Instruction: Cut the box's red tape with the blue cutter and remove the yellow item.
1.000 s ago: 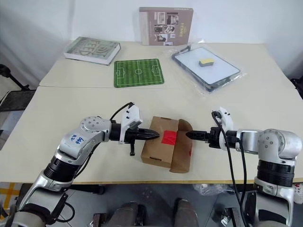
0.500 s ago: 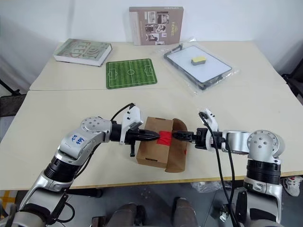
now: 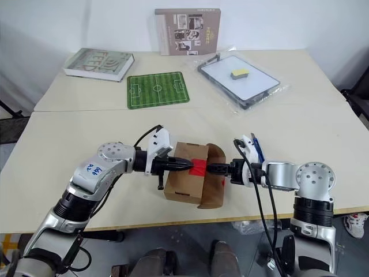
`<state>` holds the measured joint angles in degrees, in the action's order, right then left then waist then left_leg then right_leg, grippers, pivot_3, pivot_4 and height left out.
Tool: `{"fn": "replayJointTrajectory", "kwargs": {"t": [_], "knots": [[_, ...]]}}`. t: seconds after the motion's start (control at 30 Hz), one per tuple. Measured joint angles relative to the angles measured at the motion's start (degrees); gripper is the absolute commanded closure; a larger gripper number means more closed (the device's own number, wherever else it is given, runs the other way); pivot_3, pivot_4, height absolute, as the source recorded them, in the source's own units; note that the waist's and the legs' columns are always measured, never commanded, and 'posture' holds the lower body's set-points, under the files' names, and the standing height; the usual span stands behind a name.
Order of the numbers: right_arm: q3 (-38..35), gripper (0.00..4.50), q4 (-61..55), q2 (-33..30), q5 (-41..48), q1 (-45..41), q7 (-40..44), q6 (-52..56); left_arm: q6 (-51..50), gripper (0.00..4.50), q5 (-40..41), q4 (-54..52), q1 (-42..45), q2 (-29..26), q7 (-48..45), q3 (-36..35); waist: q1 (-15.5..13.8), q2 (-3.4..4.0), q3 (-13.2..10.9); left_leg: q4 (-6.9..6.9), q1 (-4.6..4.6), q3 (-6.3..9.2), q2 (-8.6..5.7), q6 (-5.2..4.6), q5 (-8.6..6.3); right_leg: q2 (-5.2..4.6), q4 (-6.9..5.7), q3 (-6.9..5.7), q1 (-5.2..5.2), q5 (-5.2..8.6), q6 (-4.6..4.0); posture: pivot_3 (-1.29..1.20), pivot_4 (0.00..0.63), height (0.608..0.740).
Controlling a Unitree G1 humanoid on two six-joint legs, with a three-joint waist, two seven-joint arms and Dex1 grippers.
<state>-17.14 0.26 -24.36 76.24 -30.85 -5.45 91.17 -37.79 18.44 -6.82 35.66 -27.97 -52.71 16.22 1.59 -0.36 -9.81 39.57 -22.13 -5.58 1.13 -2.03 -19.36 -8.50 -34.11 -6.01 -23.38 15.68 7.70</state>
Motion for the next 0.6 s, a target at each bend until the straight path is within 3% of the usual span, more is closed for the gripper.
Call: {"fn": "replayJointTrajectory", "kwargs": {"t": [0.2,0.43,0.6], "knots": [[0.3,4.43,-0.1,0.2,4.0,1.1,-5.0,0.5,0.1,4.50,0.0,0.0,0.0,0.1,0.0,0.0,-0.1,0.03,0.0,0.00,-0.05,0.00,-0.01,0.00,0.00,-0.01,0.00,0.01,-0.04,0.00,0.00,0.00,0.150,0.740],[2.4,4.47,-0.6,-3.1,15.5,2.1,-14.7,-2.9,0.6,4.50,0.0,0.0,0.0,0.3,0.1,-0.4,-0.3,0.17,-0.1,0.00,-0.14,0.01,-0.05,-0.01,0.00,-0.06,0.04,-0.01,-0.09,0.00,0.01,0.00,0.150,0.740],[8.7,4.47,-2.1,-10.5,27.4,2.3,-22.8,-10.7,0.7,4.50,0.0,0.2,0.0,0.3,0.1,-1.2,-1.4,0.23,-0.1,0.00,-0.19,0.00,-0.10,-0.04,-0.01,-0.08,0.13,-0.02,-0.11,-0.02,0.03,0.00,0.150,0.740]]}}
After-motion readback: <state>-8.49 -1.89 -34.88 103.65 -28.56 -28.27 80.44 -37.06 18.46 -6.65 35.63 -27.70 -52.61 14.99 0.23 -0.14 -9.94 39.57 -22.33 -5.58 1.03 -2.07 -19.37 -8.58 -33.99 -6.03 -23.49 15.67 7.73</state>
